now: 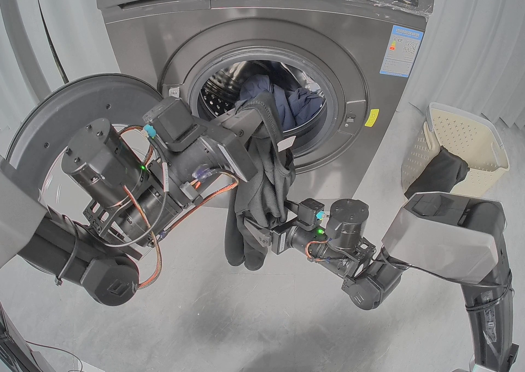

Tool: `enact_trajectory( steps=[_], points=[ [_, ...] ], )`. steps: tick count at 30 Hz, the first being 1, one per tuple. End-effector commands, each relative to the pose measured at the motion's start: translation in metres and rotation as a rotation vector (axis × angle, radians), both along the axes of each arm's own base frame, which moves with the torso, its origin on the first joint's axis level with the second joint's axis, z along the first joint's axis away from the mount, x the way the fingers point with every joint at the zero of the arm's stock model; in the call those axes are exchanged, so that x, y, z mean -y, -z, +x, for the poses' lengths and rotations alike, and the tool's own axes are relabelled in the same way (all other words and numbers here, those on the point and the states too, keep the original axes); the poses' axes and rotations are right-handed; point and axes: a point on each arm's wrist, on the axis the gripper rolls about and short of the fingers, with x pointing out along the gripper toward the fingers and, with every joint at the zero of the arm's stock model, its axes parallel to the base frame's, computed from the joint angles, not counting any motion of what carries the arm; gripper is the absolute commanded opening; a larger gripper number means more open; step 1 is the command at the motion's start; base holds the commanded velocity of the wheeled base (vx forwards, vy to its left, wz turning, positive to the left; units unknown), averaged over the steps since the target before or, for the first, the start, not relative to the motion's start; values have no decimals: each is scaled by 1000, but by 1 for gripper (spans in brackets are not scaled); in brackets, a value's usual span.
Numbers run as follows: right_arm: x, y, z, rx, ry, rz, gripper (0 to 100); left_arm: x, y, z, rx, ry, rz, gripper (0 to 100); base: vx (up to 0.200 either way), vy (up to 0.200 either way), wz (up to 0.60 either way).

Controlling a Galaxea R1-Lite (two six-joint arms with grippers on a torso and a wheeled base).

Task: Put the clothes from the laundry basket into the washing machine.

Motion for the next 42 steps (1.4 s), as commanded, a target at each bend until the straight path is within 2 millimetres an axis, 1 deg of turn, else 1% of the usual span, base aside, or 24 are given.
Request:
enact_trajectory(
  steps=[1, 6, 13, 14, 16, 18, 21, 22, 23, 24, 25, 28, 30, 33, 34, 35, 38, 42],
  points=[
    [-11, 14, 7, -2, -5, 0, 100, 1, -1, -1, 0, -1, -4, 0, 0, 0, 0],
    [-18, 21, 14, 3, 24, 6, 100, 2, -2, -1, -1, -5, -5, 0, 0, 0, 0],
    [-22, 32, 22, -2, 47, 9, 100, 0, -8, 2, 10, -36, -29, 0, 0, 0, 0],
    [-21, 32, 23, -3, 52, 11, 0, -1, -8, 3, 10, -39, -29, 0, 0, 0, 0],
    [-18, 30, 24, -1, 59, 17, 0, -3, -6, 4, 7, -48, -26, 0, 0, 0, 0],
    [-12, 25, 26, 7, 75, 25, 0, -10, -5, 9, 3, -73, -23, 0, 0, 0, 0],
    [6, 5, 29, 27, 108, 40, 0, -18, -2, 13, -4, -99, -17, 0, 0, 0, 0],
    [10, 1, 29, 29, 116, 41, 0, -20, -2, 13, -5, -105, -17, 0, 0, 0, 0],
    [19, -11, 30, 43, 134, 51, 0, -24, 1, 15, -11, -121, -10, 0, 0, 0, 0],
    [19, -11, 30, 43, 134, 51, 0, -24, 1, 15, -11, -121, -10, 0, 0, 0, 0],
    [30, -27, 31, 65, 157, 66, 0, -31, 6, 18, -28, -141, 1, 0, 0, 0, 0],
    [46, -48, 31, 95, 187, 82, 0, -40, 16, 20, -61, -170, 23, 0, 0, 0, 0],
    [58, -65, 30, 125, 210, 101, 0, -49, 28, 19, -104, -194, 52, 0, 0, 0, 0],
    [63, -83, 26, 158, 215, 125, 0, -55, 46, 17, -163, -205, 93, 0, 0, 0, 0],
    [63, -83, 26, 158, 215, 125, 0, -55, 46, 17, -163, -205, 93, 0, 0, 0, 0],
    [63, -95, 23, 182, 210, 141, 0, -57, 57, 15, -201, -203, 119, 0, 0, 0, 0],
    [61, -110, 16, 209, 199, 164, 0, -57, 75, 16, -255, -201, 154, 0, 0, 0, 0],
    [58, -120, 4, 218, 180, 175, 0, -53, 97, 18, -312, -195, 199, 0, 0, 0, 0]
  ],
)
